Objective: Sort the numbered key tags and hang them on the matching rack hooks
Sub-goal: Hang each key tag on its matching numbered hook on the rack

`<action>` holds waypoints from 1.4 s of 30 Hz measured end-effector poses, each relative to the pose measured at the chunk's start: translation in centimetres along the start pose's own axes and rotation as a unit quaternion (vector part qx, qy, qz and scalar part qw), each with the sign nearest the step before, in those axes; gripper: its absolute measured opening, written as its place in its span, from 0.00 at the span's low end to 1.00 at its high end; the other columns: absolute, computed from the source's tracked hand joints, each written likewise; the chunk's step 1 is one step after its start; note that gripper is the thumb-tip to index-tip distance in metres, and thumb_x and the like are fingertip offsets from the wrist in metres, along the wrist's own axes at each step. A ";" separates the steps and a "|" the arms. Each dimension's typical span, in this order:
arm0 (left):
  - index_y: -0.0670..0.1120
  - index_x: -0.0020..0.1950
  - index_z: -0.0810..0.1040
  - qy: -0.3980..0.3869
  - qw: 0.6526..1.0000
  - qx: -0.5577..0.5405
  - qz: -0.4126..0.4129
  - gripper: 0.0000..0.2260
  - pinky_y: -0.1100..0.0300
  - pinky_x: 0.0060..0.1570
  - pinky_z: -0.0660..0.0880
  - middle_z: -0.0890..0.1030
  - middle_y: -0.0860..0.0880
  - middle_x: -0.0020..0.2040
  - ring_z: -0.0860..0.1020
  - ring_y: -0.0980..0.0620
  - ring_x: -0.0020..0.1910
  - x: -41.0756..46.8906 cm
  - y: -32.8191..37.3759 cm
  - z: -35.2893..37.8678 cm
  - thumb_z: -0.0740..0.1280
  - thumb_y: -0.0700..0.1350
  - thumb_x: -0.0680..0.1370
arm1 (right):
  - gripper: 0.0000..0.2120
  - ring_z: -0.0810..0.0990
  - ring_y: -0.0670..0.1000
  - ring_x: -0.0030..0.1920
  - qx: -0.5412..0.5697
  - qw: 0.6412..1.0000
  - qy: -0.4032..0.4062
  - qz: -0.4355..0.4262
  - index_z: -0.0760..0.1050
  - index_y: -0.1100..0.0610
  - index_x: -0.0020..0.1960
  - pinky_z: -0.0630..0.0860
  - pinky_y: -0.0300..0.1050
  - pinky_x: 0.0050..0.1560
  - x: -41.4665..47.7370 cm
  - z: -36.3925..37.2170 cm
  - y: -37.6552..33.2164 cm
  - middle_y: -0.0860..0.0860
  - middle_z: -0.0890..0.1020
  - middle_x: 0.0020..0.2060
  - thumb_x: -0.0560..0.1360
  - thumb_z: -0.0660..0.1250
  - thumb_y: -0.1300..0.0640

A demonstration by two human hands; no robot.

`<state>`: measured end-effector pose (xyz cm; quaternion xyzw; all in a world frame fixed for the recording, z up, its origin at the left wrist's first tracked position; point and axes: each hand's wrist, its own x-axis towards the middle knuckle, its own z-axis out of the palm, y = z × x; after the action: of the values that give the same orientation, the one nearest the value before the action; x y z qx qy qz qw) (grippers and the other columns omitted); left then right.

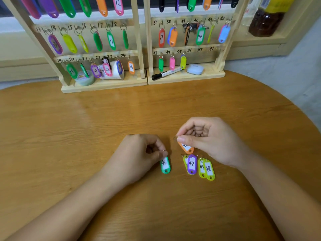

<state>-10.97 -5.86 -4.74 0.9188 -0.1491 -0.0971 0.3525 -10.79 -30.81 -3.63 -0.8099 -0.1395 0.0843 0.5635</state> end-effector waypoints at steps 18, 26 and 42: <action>0.52 0.45 0.86 0.121 0.980 -0.128 0.093 0.05 0.62 0.41 0.73 0.86 0.54 0.39 0.78 0.61 0.37 14.4 4.7 -3.0 0.79 0.50 0.77 | 0.08 0.82 0.42 0.42 -0.045 0.948 0.310 -0.062 0.85 0.53 0.54 0.78 0.36 0.45 11.4 -9.5 2.1 0.49 0.86 0.42 0.77 0.77 0.62; 0.56 0.44 0.88 0.195 0.969 -0.097 0.118 0.04 0.56 0.42 0.76 0.84 0.54 0.36 0.80 0.56 0.37 22.7 6.9 -1.7 0.76 0.52 0.79 | 0.08 0.84 0.42 0.42 -0.067 0.926 0.365 -0.070 0.84 0.52 0.51 0.84 0.42 0.47 18.1 -11.2 3.4 0.49 0.87 0.41 0.77 0.75 0.64; 0.54 0.47 0.87 0.260 0.958 0.055 0.104 0.04 0.59 0.32 0.70 0.82 0.51 0.33 0.80 0.50 0.32 29.5 9.0 -1.5 0.73 0.51 0.78 | 0.19 0.81 0.45 0.41 -0.198 0.913 0.351 -0.062 0.84 0.48 0.56 0.82 0.52 0.46 19.1 -10.6 4.3 0.43 0.84 0.41 0.71 0.69 0.66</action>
<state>15.24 -21.44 0.28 0.9097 -0.1517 0.1907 0.3364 11.01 -35.48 -3.58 -0.8723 0.0031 -0.2696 0.4080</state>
